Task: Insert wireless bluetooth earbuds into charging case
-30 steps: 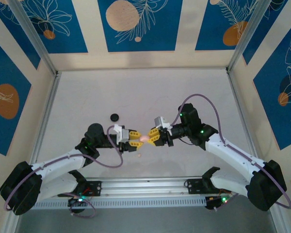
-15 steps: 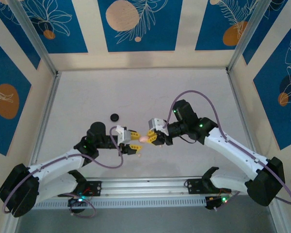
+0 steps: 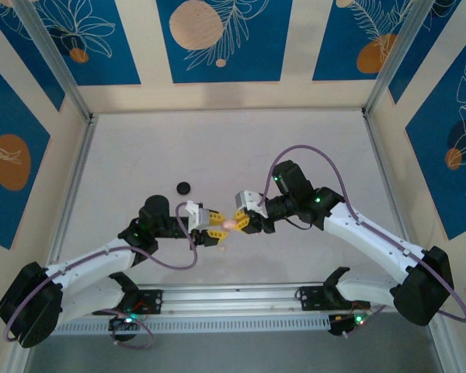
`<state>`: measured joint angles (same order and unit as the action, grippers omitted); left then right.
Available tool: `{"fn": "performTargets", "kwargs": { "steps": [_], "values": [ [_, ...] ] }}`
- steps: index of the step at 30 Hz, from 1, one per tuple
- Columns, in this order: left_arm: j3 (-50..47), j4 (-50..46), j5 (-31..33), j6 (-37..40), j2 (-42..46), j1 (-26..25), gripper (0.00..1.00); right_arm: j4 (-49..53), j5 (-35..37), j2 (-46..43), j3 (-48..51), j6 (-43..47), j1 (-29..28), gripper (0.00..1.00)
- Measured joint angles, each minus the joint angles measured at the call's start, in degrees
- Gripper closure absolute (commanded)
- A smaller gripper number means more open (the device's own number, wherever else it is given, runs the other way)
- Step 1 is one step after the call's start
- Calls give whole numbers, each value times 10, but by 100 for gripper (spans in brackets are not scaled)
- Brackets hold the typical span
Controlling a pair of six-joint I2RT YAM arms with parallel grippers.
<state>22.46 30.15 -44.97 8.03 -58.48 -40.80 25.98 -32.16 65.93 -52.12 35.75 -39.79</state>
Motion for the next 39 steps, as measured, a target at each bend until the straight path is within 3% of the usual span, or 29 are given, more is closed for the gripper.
{"fn": "performTargets", "kwargs": {
  "steps": [7,11,14,39],
  "values": [
    [0,0,1,0,0,0,79,-6,-10,3,0,-2,0,82],
    [0,-3,2,0,1,0,81,-7,-11,5,0,-8,0,63],
    [0,-5,2,0,3,0,81,-17,-9,7,0,-14,0,58],
    [0,-21,19,1,5,-1,82,-59,19,6,0,-64,41,58]
  ]
}}
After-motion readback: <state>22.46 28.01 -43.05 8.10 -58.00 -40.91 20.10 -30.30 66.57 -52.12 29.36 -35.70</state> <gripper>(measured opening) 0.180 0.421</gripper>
